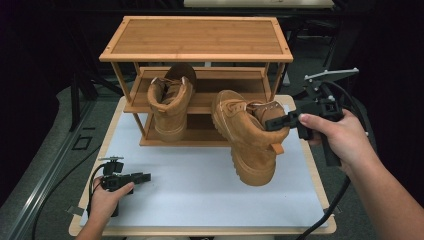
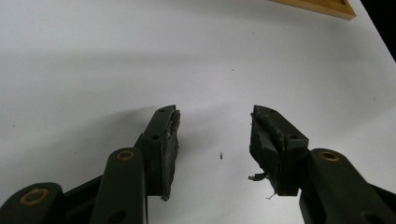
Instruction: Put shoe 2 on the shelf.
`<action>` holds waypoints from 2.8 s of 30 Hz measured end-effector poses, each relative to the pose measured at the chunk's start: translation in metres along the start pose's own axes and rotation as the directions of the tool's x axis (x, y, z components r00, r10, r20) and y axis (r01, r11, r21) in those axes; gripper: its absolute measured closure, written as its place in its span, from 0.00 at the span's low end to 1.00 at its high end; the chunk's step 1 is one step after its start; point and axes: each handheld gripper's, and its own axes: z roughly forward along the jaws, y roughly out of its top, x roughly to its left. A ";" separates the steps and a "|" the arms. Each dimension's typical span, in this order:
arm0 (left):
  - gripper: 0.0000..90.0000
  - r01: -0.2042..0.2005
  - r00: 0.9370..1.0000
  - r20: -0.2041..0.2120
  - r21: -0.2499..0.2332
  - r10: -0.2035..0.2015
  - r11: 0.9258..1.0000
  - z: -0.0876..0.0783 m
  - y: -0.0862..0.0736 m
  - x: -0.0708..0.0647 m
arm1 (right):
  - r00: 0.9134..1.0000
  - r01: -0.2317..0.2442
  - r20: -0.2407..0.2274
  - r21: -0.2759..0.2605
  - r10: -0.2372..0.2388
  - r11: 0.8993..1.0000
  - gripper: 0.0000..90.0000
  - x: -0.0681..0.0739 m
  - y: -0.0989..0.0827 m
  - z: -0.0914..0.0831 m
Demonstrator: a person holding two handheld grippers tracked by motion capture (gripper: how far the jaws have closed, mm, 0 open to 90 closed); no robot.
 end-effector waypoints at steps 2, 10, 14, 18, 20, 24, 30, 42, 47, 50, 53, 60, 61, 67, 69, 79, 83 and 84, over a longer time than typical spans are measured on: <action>0.57 0.002 1.000 0.000 0.003 -0.002 1.000 0.000 0.000 0.001 | 1.000 0.001 0.006 -0.004 -0.001 1.000 0.89 -0.002 0.007 0.001; 0.57 0.001 1.000 0.001 0.004 -0.001 1.000 0.001 0.000 0.001 | 0.999 -0.036 0.022 -0.063 0.038 0.997 0.89 -0.014 0.037 0.019; 0.57 0.005 1.000 0.005 0.006 -0.005 1.000 0.001 0.000 0.001 | 0.998 -0.048 0.035 -0.089 0.051 0.995 0.89 -0.020 0.050 0.029; 0.57 0.008 1.000 0.006 0.006 -0.008 1.000 0.001 0.000 0.002 | 0.996 -0.053 0.059 -0.114 0.060 0.992 0.89 -0.022 0.060 0.041; 0.57 0.008 1.000 0.006 0.007 -0.008 1.000 0.001 0.000 0.002 | 0.996 -0.059 0.065 -0.126 0.067 0.990 0.89 -0.023 0.065 0.047; 0.57 0.010 1.000 0.005 0.004 -0.010 1.000 0.001 0.000 0.003 | 0.995 -0.068 0.064 -0.158 0.079 0.985 0.89 -0.025 0.072 0.058; 0.57 0.009 1.000 0.005 0.005 -0.009 1.000 0.001 0.000 0.003 | 0.995 -0.063 0.065 -0.198 0.078 0.978 0.89 -0.020 0.079 0.074; 0.57 -0.002 1.000 0.001 0.011 0.002 1.000 0.001 0.000 0.002 | 0.996 -0.033 0.078 -0.228 0.052 0.973 0.84 -0.015 0.074 0.097; 0.57 -0.002 1.000 0.003 -0.002 0.002 1.000 0.000 0.001 0.000 | 0.993 0.020 0.118 -0.238 0.009 0.971 0.72 -0.010 0.071 0.100; 0.57 0.003 1.000 0.003 -0.002 -0.003 1.000 0.001 0.001 0.001 | 0.991 0.036 0.136 -0.243 -0.003 0.969 0.68 -0.009 0.071 0.099; 0.57 0.000 1.000 0.000 -0.009 0.000 1.000 0.001 0.003 0.002 | 0.988 0.050 0.152 -0.234 -0.014 0.971 0.63 -0.005 0.071 0.098; 0.57 -0.043 0.999 -0.001 -0.039 0.042 0.998 -0.011 0.021 -0.007 | 0.992 0.059 0.127 -0.239 -0.029 0.969 0.64 0.002 0.069 0.080; 0.57 -0.050 0.999 -0.004 -0.046 0.050 0.998 -0.013 0.025 -0.010 | 0.993 0.058 0.114 -0.243 -0.031 0.968 0.64 0.002 0.068 0.076; 0.57 -0.140 0.990 -0.014 -0.091 0.139 0.986 -0.034 0.056 -0.032 | 0.997 0.056 0.063 -0.253 -0.041 0.966 0.63 -0.003 0.059 0.049; 0.57 -0.167 0.986 -0.014 -0.119 0.166 0.979 -0.041 0.067 -0.040 | 0.998 0.055 0.046 -0.270 -0.044 0.961 0.63 -0.008 0.055 0.041; 0.73 -0.179 0.983 0.003 -0.233 0.185 0.956 -0.054 0.115 -0.065 | 0.983 0.156 0.138 -0.294 -0.120 0.943 0.74 -0.052 0.039 0.059; 0.89 -0.179 0.983 -0.002 -0.236 0.183 0.955 -0.044 0.131 -0.068 | 0.984 0.143 0.144 -0.276 -0.107 0.950 0.93 -0.071 0.037 0.088; 0.92 -0.166 0.985 0.000 -0.248 0.172 0.954 -0.043 0.135 -0.067 | 0.988 0.127 0.125 -0.279 -0.095 0.952 0.95 -0.076 0.038 0.095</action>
